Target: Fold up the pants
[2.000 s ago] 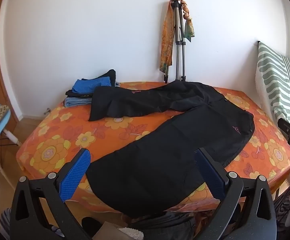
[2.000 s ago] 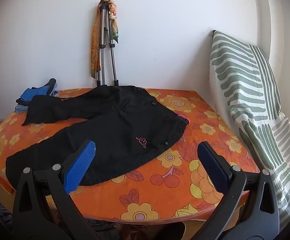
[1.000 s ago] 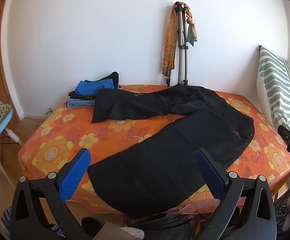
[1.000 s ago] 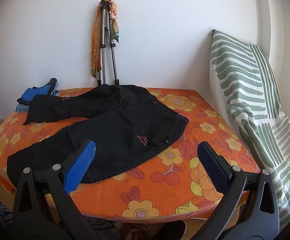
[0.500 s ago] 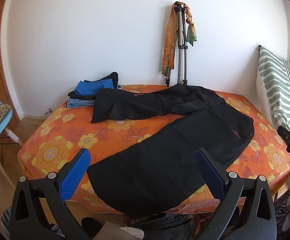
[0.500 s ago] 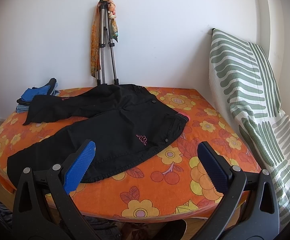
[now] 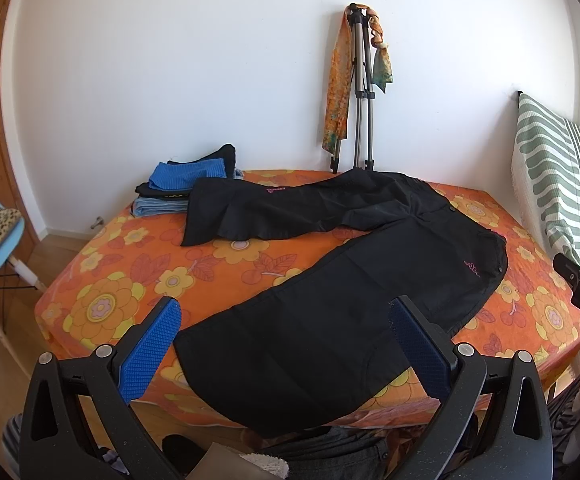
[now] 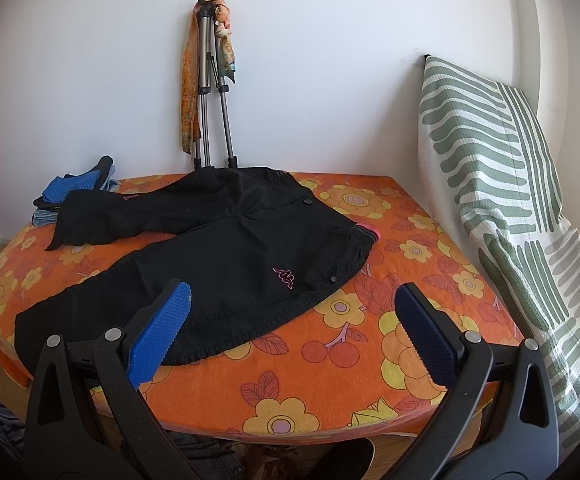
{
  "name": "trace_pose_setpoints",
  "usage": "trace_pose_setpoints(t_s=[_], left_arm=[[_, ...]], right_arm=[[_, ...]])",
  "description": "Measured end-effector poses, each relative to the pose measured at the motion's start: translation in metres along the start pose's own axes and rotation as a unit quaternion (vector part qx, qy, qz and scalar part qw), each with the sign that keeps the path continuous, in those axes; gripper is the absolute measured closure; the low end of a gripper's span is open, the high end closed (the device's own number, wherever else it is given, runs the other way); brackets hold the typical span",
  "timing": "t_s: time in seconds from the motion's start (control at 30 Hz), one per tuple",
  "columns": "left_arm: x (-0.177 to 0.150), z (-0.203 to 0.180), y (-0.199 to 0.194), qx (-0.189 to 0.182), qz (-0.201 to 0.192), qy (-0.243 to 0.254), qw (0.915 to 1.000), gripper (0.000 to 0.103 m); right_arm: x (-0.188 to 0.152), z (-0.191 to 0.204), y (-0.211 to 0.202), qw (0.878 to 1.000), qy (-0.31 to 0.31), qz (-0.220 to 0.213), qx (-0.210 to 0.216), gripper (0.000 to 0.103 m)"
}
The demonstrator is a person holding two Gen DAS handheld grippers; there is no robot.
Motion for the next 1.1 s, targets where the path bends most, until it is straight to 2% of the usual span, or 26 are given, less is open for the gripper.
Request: trace_pose_setpoints(t_s=[1.1], left_arm=[[-0.001, 0.003, 0.003, -0.001, 0.005, -0.003, 1.0, 0.0]], right_arm=[[-0.003, 0.0, 0.003, 1.0, 0.004, 0.002, 0.003, 0.0]])
Point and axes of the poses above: each gripper's, at about its wrist camera, not at the fingertips, and y roughly the way its jaws point, z to its left, x to its top, the point moved 10 cm from there along y, roughly the way its jaws point, and after that the axes turned 12 degrees about -x, right-handed, at the moved point
